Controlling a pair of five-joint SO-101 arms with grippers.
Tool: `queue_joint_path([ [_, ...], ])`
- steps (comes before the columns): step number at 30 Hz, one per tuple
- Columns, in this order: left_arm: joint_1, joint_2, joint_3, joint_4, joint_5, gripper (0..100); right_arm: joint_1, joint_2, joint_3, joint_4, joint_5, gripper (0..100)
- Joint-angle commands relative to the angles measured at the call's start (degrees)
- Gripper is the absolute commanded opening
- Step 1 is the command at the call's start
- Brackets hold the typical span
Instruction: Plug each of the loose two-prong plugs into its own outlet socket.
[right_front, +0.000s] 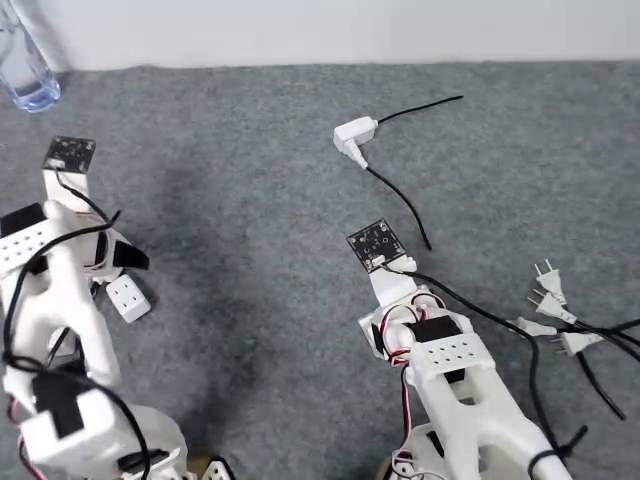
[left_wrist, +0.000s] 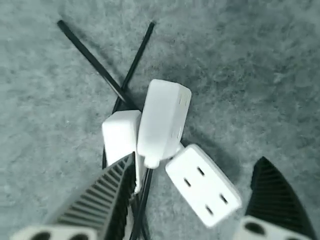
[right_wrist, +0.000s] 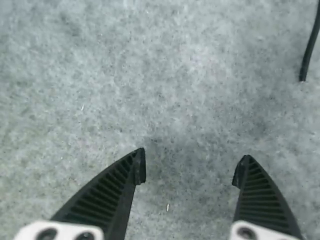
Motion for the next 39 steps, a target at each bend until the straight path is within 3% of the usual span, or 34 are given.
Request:
queue_joint_path([
  [1, -0.18, 5.63, -2.68, -6.42, -0.62, 34, -0.4, -0.92, -0.35, -1.19, 0.79, 28.1],
  [16, -0.7, 12.31, -4.97, -9.14, -0.53, 34, -0.4, -0.92, -0.44, -1.27, 0.79, 28.1],
  [32, -0.62, 15.21, -10.33, -9.05, -0.7, 11, -0.4, -0.92, -0.44, -1.27, 0.79, 28.1],
  [39, 0.53, 15.82, -20.62, 2.37, -0.7, 3, -0.4, -0.92, -0.44, -1.27, 0.79, 28.1],
])
